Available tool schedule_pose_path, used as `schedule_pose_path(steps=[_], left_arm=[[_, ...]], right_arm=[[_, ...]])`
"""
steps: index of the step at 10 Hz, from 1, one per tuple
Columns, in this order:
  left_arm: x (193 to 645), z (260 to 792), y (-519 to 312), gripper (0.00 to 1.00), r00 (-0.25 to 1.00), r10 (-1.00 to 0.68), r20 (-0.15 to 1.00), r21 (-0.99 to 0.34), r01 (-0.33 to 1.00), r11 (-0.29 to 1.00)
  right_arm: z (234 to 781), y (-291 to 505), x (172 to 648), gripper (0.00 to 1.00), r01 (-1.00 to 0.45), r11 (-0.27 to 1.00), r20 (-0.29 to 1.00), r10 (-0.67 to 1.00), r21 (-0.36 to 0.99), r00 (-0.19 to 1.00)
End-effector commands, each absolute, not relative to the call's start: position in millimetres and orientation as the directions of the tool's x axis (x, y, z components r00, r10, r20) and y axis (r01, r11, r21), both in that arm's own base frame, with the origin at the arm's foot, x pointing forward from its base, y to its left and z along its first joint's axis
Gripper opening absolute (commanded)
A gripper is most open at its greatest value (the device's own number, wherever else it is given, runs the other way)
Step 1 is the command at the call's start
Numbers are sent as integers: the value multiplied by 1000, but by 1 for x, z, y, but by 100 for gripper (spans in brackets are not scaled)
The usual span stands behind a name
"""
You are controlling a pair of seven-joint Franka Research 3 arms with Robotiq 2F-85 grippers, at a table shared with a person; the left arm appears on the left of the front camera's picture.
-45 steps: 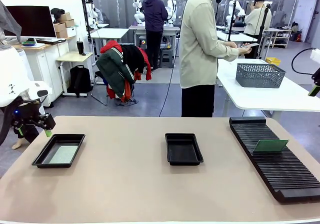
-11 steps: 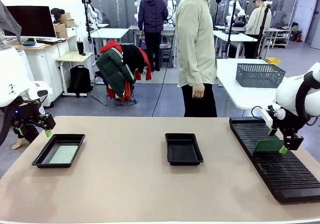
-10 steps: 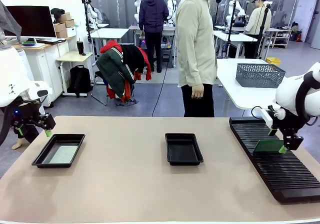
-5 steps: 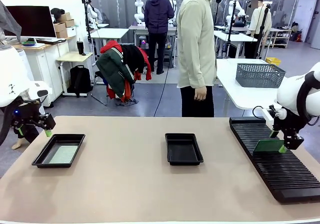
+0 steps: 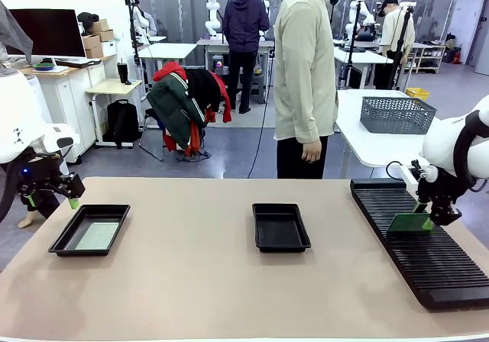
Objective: Inspect and transfer BCBs to ESD trays.
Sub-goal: Pick up the Blank PCB from the PCB Rack and place it in the right ESD tray.
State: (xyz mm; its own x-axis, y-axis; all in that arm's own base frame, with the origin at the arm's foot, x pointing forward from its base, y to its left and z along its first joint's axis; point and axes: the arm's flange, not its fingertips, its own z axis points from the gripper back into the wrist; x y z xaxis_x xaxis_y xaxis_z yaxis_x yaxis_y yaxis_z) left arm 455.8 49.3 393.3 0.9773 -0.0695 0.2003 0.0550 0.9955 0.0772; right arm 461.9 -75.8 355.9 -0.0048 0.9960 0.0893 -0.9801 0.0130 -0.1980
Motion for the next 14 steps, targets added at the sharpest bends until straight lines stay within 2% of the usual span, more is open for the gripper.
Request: schedule_pose_path(steps=[1,2,3,4,5,6,7,8,9,11,14], left_arm=[[457,392,50,100,976,-69,208,78,53,995],[457,392,50,100,976,-69,208,78,53,995],[457,392,50,100,976,-69,208,78,53,995],[457,392,50,100,976,-69,208,78,53,995],[457,392,50,100,976,-69,208,78,53,995],[457,392,50,100,976,-69,208,78,53,995],[457,392,50,100,976,-69,208,78,53,995],[457,392,50,100,976,-69,208,78,53,995],[457,392,50,100,976,-69,208,78,53,995],[457,392,50,100,976,-69,208,78,53,995],[457,392,50,100,976,-69,208,78,53,995]], right_arm=[[350,-75,459,43,-974,36,67,998,-222,22],[350,-75,459,41,-973,42,62,998,-229,28],[350,-75,459,33,-972,40,64,998,-230,26],[350,-75,460,31,-973,36,66,998,-229,21],[350,-74,461,23,-973,34,65,998,-227,20],[349,-73,461,22,-974,34,63,998,-224,20],[349,-73,461,14,-975,34,64,998,-222,21],[349,-73,461,12,-975,34,62,998,-219,21],[349,-74,461,4,-975,36,60,998,-219,23],[348,-75,461,0,-975,37,59,998,-221,24],[354,-75,461,0,-979,23,84,996,-202,6]])
